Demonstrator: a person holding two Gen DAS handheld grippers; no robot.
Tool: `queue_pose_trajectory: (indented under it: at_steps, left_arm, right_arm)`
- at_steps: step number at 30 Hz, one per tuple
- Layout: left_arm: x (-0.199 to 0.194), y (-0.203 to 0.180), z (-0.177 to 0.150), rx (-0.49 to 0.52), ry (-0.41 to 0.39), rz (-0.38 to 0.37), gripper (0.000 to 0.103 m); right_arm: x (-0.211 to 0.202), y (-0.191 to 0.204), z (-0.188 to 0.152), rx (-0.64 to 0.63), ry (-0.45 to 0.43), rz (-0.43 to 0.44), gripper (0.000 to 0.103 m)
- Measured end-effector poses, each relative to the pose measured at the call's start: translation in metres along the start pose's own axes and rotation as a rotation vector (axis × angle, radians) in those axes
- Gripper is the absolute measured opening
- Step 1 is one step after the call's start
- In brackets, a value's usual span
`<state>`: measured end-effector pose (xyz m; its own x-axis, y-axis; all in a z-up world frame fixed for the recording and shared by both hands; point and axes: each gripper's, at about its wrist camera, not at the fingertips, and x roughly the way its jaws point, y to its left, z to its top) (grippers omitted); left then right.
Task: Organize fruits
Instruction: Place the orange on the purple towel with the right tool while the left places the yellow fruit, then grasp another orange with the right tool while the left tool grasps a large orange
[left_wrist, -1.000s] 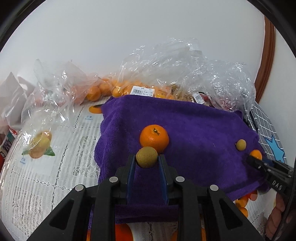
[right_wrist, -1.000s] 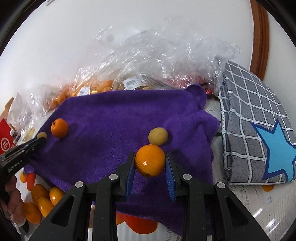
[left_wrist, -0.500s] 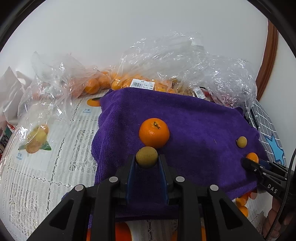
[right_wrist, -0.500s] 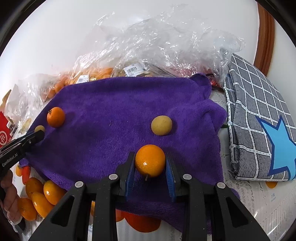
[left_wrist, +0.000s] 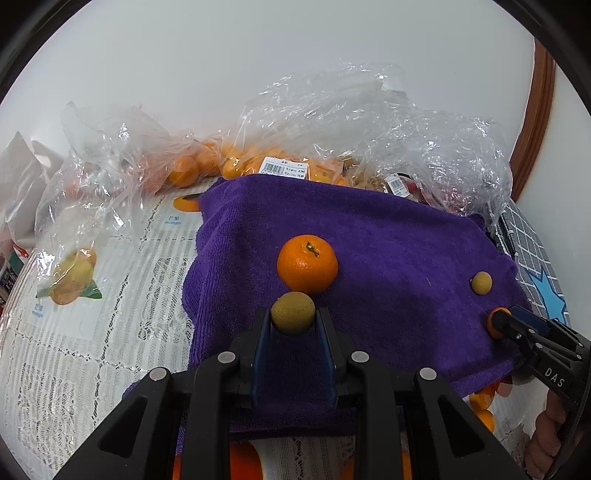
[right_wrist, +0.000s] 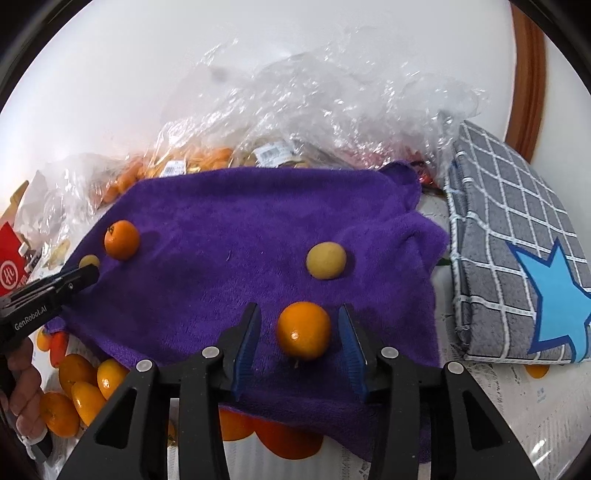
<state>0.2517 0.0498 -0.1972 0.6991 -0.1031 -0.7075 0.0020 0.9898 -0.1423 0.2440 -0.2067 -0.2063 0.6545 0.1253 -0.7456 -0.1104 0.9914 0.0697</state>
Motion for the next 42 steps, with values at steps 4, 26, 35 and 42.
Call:
queue_pose_trajectory:
  at_steps: [4,26,35,42]
  left_arm:
    - [-0.002,0.001,0.000,-0.006,-0.005,-0.009,0.027]
    - [-0.028,0.014,-0.007,-0.066,-0.075,-0.033,0.043]
    - [-0.061,0.020,-0.025,-0.083,-0.125,-0.033,0.048]
    - [-0.070,0.035,-0.039,-0.124,-0.088,-0.017,0.049]
  right_arm:
    - [-0.005,-0.003,-0.001,0.020,-0.023,0.005,0.044]
    - [-0.031,0.014,-0.009,0.011,-0.038,0.129,0.044]
    - [-0.057,0.037,-0.033,-0.040,-0.043,0.253,0.044]
    - [-0.051,0.068,-0.052,-0.144,0.038,0.243,0.044]
